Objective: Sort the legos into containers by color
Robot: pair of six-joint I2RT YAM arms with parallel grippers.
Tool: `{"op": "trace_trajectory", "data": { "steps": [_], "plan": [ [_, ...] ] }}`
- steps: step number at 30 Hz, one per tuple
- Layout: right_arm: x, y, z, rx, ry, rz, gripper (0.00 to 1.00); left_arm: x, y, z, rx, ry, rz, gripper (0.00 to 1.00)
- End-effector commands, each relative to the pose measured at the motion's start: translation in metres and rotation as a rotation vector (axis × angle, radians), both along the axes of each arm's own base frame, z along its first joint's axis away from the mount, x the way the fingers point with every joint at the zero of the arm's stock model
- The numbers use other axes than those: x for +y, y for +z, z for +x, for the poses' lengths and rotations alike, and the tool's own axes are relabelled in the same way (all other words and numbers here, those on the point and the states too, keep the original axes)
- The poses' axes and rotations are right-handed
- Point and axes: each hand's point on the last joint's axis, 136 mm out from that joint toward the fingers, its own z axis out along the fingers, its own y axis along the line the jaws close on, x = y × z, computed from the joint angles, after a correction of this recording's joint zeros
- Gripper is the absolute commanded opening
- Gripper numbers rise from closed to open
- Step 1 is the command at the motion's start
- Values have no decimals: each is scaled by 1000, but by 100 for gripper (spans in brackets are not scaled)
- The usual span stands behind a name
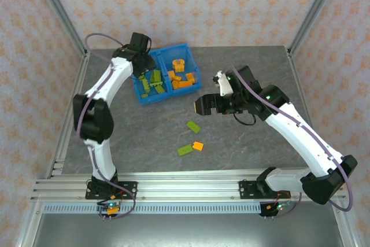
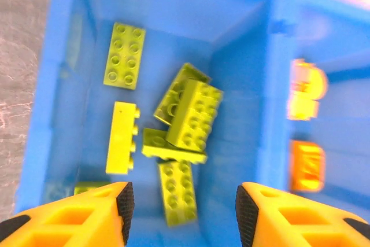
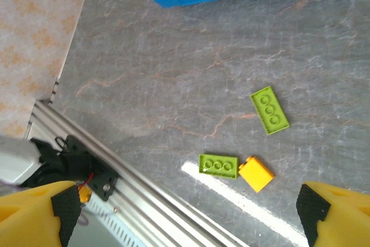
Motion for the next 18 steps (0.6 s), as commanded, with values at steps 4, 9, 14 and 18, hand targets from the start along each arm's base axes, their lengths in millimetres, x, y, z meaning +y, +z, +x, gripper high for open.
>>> {"op": "trace_trajectory", "data": {
  "steps": [4, 9, 14, 18],
  "plan": [
    [-20, -20, 40, -83, -181, -133, 97, -55, 57, -57, -168, -161, 22, 52],
    [-32, -52, 48, -54, -223, -247, 98, -103, 24, -102, -119, -266, 7, 52],
    [-35, -64, 49, -45, -243, -254, 98, -156, -38, -142, -8, -260, -107, 53],
    [-37, -69, 45, -40, -237, -263, 98, -193, -89, -165, 108, -255, -125, 63]
  ]
}}
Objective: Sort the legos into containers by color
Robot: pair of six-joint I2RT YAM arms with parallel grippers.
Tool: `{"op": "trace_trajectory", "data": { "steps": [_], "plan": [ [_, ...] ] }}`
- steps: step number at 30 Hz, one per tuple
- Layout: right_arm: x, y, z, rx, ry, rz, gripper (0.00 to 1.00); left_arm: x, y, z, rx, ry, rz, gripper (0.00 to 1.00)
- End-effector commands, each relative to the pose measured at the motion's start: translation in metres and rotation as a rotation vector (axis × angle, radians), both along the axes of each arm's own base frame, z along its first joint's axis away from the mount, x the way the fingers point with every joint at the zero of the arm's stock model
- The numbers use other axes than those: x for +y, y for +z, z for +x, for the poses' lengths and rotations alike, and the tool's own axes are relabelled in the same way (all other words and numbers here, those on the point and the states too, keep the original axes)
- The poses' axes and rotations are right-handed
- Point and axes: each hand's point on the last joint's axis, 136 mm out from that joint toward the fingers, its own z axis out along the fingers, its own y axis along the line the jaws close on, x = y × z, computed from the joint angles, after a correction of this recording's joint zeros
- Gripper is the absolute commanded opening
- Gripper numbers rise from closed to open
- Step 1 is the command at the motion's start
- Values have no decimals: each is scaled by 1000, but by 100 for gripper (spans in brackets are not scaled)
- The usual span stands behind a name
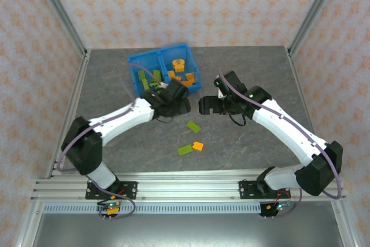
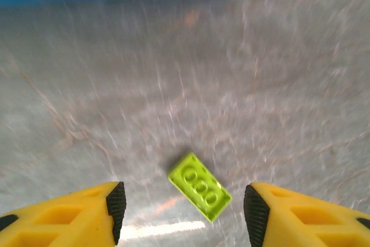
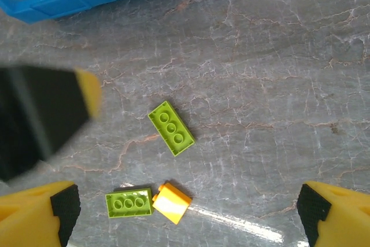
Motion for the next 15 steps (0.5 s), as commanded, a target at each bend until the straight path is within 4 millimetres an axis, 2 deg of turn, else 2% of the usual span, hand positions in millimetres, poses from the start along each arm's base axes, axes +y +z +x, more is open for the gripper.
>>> {"op": "trace_trajectory", "data": {
  "steps": [1, 3, 6, 14, 15],
  "plan": [
    [-6, 3, 2, -31, -23, -5, 98, -27, -23, -2, 41, 86, -67, 64],
    [-4, 0, -4, -14, 2, 5, 98, -34, -47, -7, 91, 118, -59, 65],
    [-7, -3, -12, -5, 11, 5, 98, -38, -74, -9, 147, 166, -78, 65],
    [-15, -8, -25, 1, 29, 7, 99, -44, -87, -7, 169, 156, -57, 65],
    [-16, -8, -26, 0, 26, 3, 99, -42, -101, -10, 196, 162, -35, 65]
  ]
}}
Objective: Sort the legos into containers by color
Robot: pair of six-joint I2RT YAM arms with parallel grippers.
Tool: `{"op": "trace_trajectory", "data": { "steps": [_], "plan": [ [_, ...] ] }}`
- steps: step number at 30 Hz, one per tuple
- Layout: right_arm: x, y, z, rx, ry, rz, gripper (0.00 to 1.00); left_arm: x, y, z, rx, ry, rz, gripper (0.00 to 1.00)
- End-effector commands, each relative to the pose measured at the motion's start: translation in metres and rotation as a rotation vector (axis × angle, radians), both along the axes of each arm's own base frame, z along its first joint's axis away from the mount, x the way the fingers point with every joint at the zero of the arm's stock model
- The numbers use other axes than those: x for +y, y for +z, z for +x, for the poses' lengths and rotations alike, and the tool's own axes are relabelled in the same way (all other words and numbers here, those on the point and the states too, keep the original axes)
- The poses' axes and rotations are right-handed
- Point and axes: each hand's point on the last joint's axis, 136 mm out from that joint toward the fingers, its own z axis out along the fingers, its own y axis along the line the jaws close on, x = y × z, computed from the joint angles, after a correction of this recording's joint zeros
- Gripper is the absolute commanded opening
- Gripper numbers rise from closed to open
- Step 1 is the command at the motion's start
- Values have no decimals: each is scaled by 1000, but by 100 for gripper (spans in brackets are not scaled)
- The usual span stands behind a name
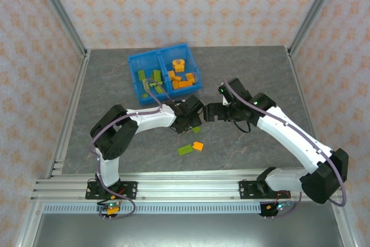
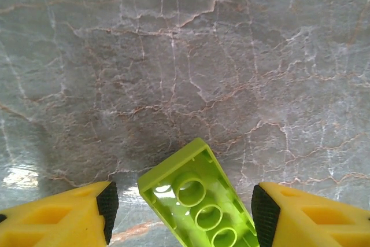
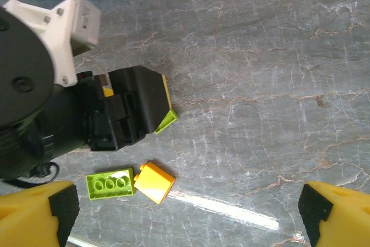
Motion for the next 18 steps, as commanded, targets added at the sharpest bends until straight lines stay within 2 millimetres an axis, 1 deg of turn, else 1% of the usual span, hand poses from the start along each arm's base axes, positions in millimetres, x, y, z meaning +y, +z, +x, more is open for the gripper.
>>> {"op": "trace_trajectory", "data": {
  "steps": [1, 6, 10, 12, 13, 14, 18],
  "plan": [
    [0, 7, -3, -27, 22, 12, 99, -5, -9, 0, 20, 24, -4, 65],
    [-3, 11, -3, -43, 10, 11, 99, 14, -22, -16, 69, 19, 75, 58],
    [-2, 14, -3, -45, 9, 17, 99, 29, -25, -27, 86, 6, 135, 52],
    [-3, 15, -4, -45, 9, 16, 99, 38, -31, -33, 102, 6, 162, 48],
    [-3, 15, -4, -44, 8, 16, 99, 38, -23, -34, 85, 6, 150, 47],
    [-3, 15, -4, -43, 6, 16, 99, 41, -23, -36, 84, 6, 154, 44],
    [-3, 15, -4, -41, -1, 17, 99, 47, -23, -39, 75, 1, 163, 42]
  ]
}}
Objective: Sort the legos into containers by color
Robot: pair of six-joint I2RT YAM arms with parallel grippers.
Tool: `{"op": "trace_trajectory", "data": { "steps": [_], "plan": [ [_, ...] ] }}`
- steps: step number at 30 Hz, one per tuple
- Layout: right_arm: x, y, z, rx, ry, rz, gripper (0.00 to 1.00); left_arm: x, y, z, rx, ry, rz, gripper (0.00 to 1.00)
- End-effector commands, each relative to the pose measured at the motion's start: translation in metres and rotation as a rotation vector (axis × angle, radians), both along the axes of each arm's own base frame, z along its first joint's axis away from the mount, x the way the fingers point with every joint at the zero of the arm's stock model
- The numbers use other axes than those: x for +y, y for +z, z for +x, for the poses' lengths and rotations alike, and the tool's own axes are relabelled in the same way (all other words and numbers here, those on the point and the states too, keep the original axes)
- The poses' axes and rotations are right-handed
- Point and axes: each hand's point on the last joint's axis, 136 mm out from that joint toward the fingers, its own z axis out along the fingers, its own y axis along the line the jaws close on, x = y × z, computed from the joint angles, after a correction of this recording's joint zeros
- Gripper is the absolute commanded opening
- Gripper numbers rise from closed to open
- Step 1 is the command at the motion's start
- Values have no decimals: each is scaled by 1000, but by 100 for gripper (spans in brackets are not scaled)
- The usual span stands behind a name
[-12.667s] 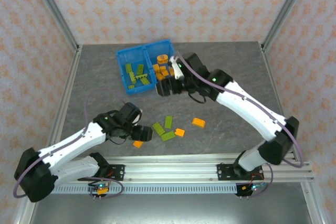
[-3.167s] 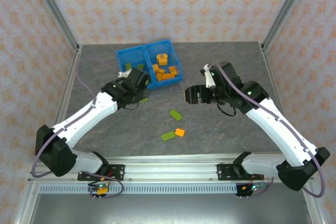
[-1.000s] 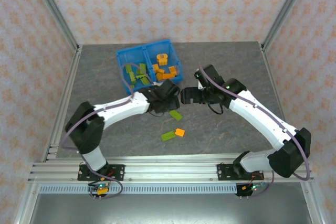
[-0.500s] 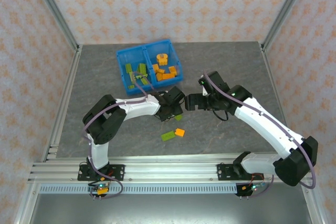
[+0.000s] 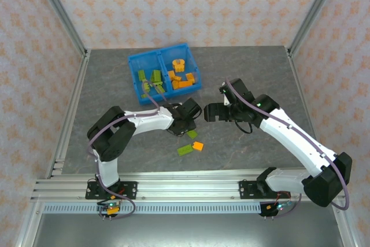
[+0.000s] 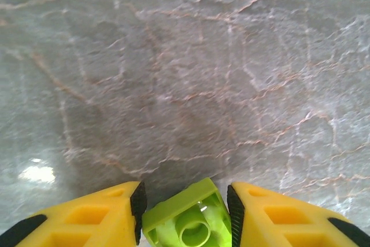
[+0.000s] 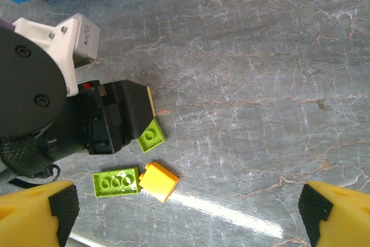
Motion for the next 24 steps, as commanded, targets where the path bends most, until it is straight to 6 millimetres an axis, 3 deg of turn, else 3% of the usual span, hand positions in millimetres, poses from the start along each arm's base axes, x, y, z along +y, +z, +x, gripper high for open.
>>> {"op": "trace_trajectory", "data": {
  "steps": [1, 10, 12, 21, 24],
  "plan": [
    [-2, 8, -1, -20, -9, 5, 99, 29, -16, -23, 60, -6, 123, 41],
    [-5, 7, -2, -12, -33, -1, 99, 27, 8, -3, -38, -63, 161, 37],
    [-9, 15, -4, -37, -40, 12, 99, 32, 20, 5, -84, -61, 189, 37],
    [-13, 16, -3, -54, -60, 2, 99, 77, 83, 47, -261, 3, 257, 35],
    [-12, 17, -2, -56, -60, 8, 99, 100, 108, 64, -307, 30, 291, 35]
  ]
}}
